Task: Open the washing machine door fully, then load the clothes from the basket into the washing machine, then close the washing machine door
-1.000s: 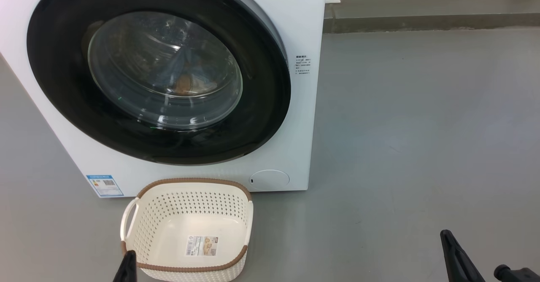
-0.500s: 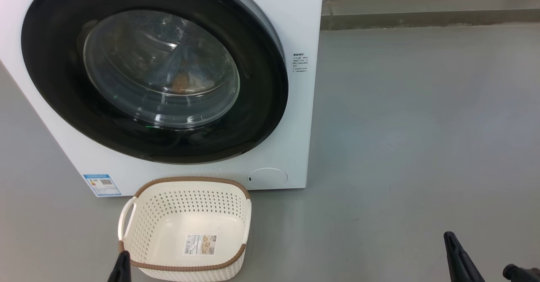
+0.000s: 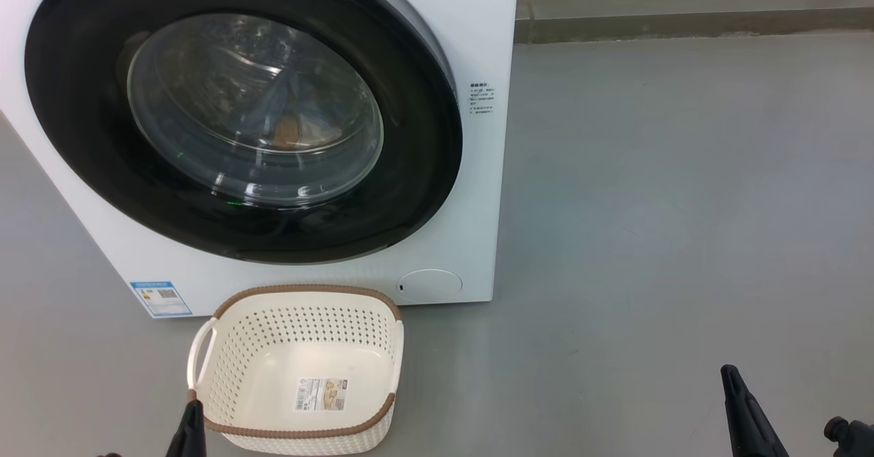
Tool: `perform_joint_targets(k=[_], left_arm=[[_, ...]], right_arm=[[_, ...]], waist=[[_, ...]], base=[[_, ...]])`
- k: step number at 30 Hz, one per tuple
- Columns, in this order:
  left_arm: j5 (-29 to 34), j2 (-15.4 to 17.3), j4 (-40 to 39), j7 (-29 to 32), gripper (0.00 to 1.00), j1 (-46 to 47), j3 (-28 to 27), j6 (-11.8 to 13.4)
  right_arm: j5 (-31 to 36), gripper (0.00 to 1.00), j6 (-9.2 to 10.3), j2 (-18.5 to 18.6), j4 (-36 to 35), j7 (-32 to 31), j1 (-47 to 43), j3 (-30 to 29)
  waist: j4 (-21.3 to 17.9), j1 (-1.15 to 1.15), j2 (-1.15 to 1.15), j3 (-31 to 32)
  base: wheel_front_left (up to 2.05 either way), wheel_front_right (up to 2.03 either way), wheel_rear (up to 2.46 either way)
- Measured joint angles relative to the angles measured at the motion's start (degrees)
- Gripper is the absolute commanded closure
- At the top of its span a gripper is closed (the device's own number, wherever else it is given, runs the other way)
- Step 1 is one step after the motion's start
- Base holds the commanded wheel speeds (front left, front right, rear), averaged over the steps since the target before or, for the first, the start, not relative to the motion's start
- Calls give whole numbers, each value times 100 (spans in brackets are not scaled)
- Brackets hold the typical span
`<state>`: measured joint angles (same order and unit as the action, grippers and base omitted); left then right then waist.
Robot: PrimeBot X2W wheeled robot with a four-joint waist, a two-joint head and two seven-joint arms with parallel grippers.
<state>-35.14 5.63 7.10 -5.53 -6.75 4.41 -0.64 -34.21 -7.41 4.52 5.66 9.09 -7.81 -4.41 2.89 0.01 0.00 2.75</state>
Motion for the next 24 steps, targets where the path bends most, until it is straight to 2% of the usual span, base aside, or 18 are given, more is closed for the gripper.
perform_joint_targets(k=[24], left_arm=[[-1525, -74, 208, 313, 100, 266, -243, -166]], right_arm=[[-1573, 100, 1, -62, 266, -408, 263, -67]], waist=[[-79, 0, 0, -80]], base=[[0, 0, 0]])
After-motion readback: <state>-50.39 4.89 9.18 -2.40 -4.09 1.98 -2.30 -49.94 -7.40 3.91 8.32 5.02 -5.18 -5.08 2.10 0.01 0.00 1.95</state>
